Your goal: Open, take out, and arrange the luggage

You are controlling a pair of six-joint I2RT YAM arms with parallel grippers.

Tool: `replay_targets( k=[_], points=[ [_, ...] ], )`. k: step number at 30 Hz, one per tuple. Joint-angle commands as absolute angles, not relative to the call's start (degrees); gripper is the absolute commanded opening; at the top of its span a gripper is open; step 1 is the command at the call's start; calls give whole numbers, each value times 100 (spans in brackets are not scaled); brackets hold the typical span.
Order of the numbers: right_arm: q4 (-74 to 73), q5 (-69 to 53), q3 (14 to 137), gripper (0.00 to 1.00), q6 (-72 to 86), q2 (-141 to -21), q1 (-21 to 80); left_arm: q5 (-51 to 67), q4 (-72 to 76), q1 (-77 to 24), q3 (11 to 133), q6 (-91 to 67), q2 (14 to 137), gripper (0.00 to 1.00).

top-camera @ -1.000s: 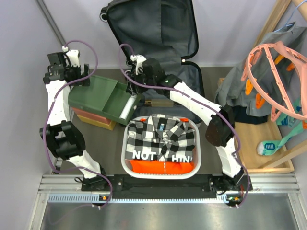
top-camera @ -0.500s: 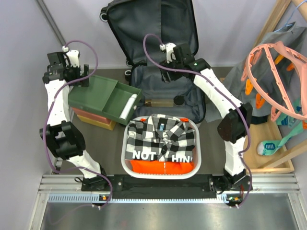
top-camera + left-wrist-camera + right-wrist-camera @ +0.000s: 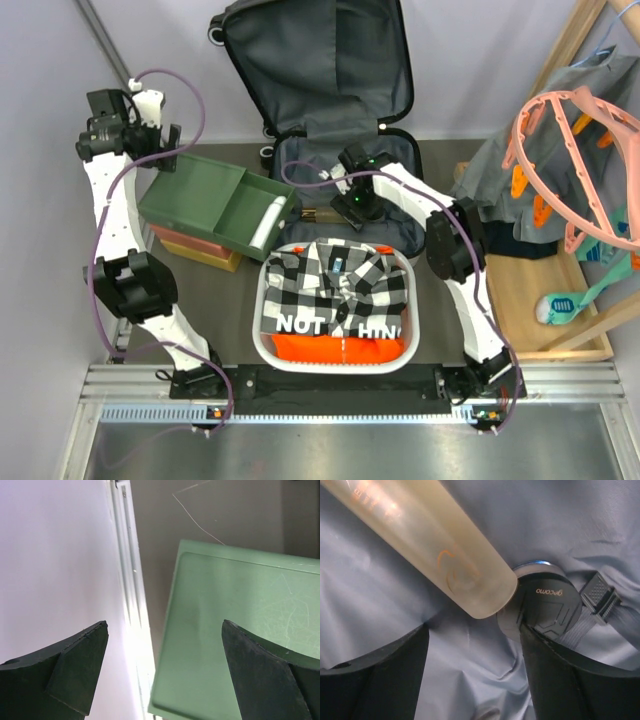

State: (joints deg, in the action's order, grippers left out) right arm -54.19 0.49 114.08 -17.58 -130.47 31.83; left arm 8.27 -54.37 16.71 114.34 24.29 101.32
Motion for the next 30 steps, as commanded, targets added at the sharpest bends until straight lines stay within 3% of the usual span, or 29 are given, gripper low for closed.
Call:
replay_targets(
  k=[1,5,7,8,9,10,20,25,29,30],
  points=[
    [-5475,422,11724,74,-1460,-13420,3024,922,-5713,1617,11847,2856,10213,99],
    [-5528,220,11646,75,-1108,-13596,2786,1115,-5731,1573,11944,2865,10239,99],
    [-5546,36,11584,64,-1090,-13684,2725,1186,-5730,1573,11953,2856,10248,99],
    [-5555,26,11593,56,-1064,-13702,2707,1221,-5722,1565,11971,2856,10265,99],
    [-5546,26,11654,41,-1029,-13737,2707,1248,-5713,1556,11988,2856,10266,99],
    [-5520,26,11698,35,-1002,-13737,2707,1248,-5687,1547,11997,2856,10274,99],
    [-4606,-307,12217,8,-45,-13255,2338,1134,-5660,1529,12252,2795,10397,99],
    [-4385,-396,12190,8,97,-13052,2215,1090,-5669,1494,12252,2804,10406,99],
    [-4552,-886,12147,20,-297,-12955,2224,1072,-5669,1459,12305,2795,10433,99],
    [-4553,-1044,11946,27,-395,-12764,2232,1081,-5669,1450,12322,2786,10433,99]
  ],
)
